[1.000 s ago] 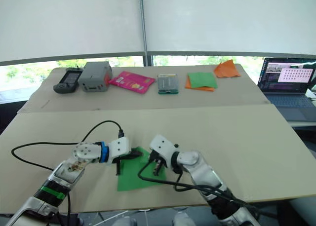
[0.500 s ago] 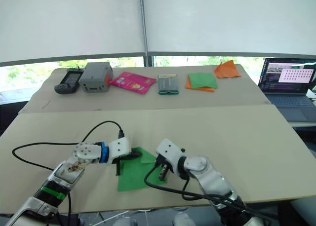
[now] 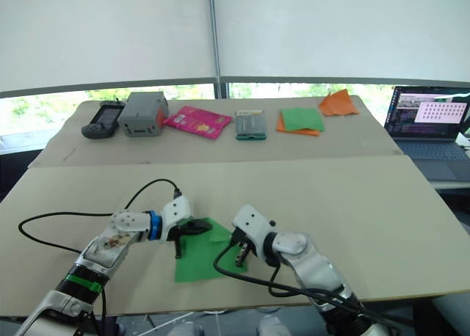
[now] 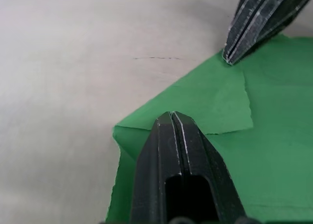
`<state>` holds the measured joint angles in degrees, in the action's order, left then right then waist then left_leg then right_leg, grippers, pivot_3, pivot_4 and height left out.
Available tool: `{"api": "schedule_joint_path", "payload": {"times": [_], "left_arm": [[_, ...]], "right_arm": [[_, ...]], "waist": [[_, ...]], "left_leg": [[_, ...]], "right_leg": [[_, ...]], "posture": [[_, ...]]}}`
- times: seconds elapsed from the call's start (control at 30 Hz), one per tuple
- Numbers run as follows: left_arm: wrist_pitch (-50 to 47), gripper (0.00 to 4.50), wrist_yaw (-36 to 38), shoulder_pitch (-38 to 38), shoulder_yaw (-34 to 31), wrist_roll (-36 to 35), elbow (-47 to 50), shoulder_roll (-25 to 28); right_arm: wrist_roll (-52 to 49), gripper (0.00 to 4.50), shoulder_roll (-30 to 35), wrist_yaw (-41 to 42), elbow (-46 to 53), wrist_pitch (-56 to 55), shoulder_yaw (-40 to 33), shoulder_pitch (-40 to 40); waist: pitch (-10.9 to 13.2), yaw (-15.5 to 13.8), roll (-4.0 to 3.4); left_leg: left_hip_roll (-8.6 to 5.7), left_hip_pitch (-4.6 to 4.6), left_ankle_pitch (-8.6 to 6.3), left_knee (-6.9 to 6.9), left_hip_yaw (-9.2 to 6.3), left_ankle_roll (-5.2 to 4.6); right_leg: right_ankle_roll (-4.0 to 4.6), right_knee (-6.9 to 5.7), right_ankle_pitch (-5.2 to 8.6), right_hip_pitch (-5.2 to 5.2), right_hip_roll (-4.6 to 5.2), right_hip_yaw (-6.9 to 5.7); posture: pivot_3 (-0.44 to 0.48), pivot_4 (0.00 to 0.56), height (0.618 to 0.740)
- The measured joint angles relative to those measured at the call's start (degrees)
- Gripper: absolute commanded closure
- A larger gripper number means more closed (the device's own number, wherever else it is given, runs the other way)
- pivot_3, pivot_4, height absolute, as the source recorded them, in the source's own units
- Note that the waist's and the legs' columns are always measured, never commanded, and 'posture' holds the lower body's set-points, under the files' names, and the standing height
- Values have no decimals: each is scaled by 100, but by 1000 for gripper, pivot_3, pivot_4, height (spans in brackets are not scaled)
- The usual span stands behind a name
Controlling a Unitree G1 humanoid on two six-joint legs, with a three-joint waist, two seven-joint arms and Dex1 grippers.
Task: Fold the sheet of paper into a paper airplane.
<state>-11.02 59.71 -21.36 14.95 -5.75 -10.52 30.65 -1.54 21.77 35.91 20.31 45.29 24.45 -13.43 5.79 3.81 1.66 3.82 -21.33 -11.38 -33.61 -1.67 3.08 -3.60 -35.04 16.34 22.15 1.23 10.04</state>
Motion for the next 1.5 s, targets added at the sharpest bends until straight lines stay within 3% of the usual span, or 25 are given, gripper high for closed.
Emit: {"api": "schedule_joint_path", "payload": {"times": [0.43,0.9,1.3,1.5], "left_arm": [[12,4500,-16,-174,3,46,-292,-136],[235,4500,-12,-226,20,199,-371,-122],[-622,4500,319,-232,-371,-348,-284,75],[-1061,4500,448,-231,-481,-798,105,-125]], "right_arm": [[4,4473,-158,-127,-155,63,-6,-197],[86,4473,-709,-263,-1315,-24,157,-1072],[84,4473,-794,-226,-1420,-223,223,-1102],[86,4473,-803,-234,-1427,-235,218,-1102]], "waist": [[1,-29,-1],[-14,-32,-30],[7,62,-18],[15,60,-12]], "left_leg": [[-1,-2,-1,-2,0,2],[-1,-3,3,-2,0,-5],[0,4,13,30,-3,-21],[0,4,13,31,-3,-21]], "right_leg": [[0,1,0,0,0,0],[-1,-1,0,-1,0,0],[-1,-1,-1,8,-2,0],[-1,0,-1,8,-2,0]], "posture": [[0,150,740],[0,150,740],[0,150,740],[0,150,740]]}}
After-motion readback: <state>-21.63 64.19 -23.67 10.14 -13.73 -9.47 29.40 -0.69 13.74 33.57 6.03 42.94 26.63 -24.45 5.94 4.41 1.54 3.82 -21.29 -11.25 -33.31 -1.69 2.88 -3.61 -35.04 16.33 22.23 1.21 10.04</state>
